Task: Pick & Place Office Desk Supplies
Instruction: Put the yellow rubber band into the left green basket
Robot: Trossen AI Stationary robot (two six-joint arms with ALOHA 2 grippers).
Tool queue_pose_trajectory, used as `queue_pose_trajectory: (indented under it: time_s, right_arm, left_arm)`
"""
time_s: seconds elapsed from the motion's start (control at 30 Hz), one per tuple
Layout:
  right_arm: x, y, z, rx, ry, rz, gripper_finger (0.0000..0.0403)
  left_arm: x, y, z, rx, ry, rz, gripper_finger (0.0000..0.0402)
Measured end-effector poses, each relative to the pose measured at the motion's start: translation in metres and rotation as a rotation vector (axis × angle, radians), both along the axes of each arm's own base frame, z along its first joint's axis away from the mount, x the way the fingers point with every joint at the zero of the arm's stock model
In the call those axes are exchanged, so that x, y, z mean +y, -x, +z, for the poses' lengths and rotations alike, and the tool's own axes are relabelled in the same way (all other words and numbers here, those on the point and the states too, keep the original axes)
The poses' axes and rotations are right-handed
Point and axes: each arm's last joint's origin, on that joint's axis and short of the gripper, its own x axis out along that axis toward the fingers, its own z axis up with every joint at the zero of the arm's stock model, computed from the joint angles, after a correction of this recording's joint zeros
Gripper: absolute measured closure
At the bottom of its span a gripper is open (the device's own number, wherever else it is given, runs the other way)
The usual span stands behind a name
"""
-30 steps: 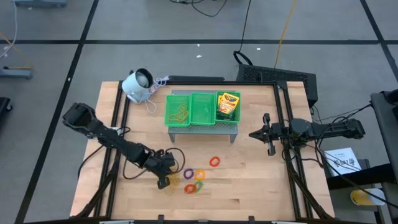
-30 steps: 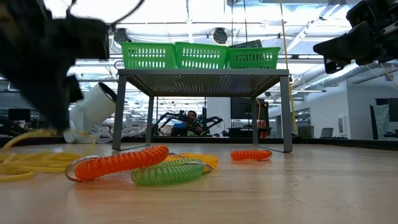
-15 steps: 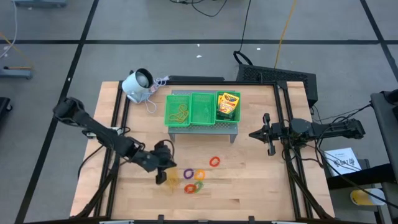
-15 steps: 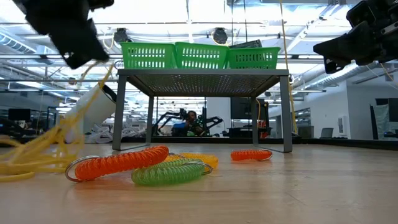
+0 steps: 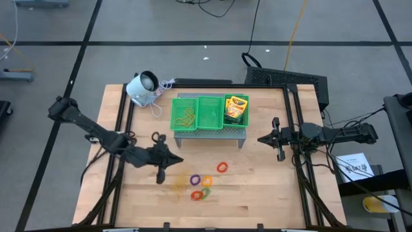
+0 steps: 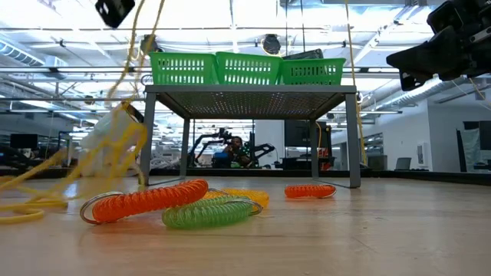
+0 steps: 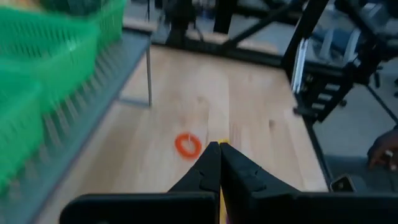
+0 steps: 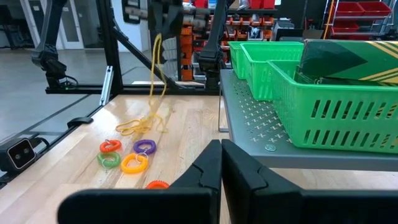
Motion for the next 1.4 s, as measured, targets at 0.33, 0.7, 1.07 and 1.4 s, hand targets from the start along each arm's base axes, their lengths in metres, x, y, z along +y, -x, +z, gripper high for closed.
queue_pose_trajectory:
  time_s: [0.33, 0.7, 1.07, 1.4]
  right_arm:
    - [0.0, 0.0, 0.0, 0.0, 0.0, 0.0, 0.0403]
    - [0.0, 0.0, 0.0, 0.0, 0.0, -0.001, 0.0403]
    - [0.0, 0.0, 0.0, 0.0, 0.0, 0.0, 0.0403]
    - [0.0, 0.0, 0.0, 0.0, 0.0, 0.0, 0.0403]
  left_arm:
    - [0.011, 0.014, 0.043, -0.153, -0.124, 0.024, 0.0397]
    - [0.027, 0.017, 0.081, -0.23, -0.388, 0.185, 0.0392]
    - [0.067, 0.006, 0.091, -0.197, -0.495, 0.354, 0.0386]
    - [0.103, -0.002, 0.084, -0.115, -0.492, 0.523, 0.0385]
